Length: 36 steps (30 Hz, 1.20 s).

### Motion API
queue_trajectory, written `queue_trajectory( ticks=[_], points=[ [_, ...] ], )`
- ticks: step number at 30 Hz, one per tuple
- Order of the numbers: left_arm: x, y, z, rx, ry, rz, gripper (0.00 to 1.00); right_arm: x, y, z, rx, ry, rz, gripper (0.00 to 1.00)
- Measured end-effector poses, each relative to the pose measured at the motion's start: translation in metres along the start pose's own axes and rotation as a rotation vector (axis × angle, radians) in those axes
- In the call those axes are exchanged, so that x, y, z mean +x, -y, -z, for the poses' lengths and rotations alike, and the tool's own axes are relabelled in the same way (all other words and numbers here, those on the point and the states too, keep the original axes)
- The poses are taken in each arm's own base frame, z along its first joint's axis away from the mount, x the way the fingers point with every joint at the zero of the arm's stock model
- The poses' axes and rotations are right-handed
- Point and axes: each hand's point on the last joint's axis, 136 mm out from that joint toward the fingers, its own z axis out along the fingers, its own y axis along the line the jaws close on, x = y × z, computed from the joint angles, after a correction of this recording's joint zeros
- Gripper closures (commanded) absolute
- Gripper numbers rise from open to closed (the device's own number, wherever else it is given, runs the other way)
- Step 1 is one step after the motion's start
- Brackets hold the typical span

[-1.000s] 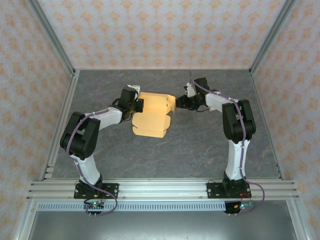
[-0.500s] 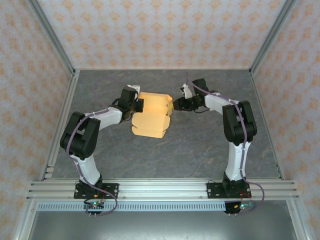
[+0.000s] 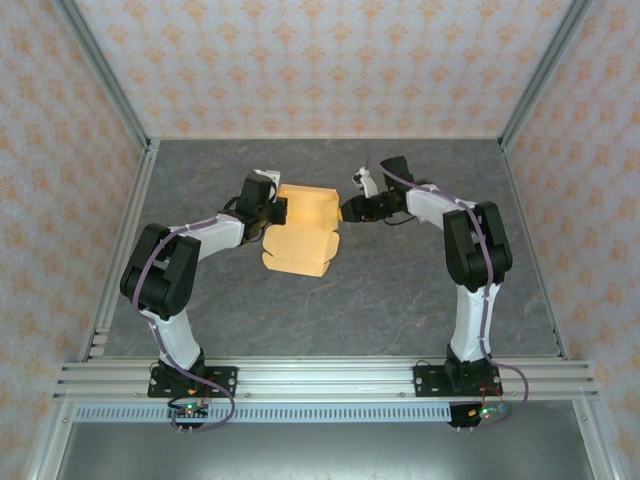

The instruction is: Fold the paper box

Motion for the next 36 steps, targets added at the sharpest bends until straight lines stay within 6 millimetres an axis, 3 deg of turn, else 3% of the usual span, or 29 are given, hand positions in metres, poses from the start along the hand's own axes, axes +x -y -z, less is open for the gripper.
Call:
queue_trajectory(
  ticks=[10,23,27,36],
  points=[
    [0.0,0.0,0.0,0.0,-0.001,0.0,1.0,-0.01,-0.014,0.001,-0.039,0.008,0.042,0.57],
    [0.001,0.0,0.0,-0.001,-0.003,0.007,1.0,-0.022,-0.013,-0.008,-0.036,0.032,0.067,0.63],
    [0.001,0.0,0.0,-0.001,-0.003,0.007,1.0,-0.027,-0.005,-0.013,0.008,0.072,0.08,0.63],
    [0.001,0.003,0.0,0.004,-0.003,-0.002,1.0,-0.018,0.023,-0.023,0.167,0.152,0.061,0.66]
  ],
)
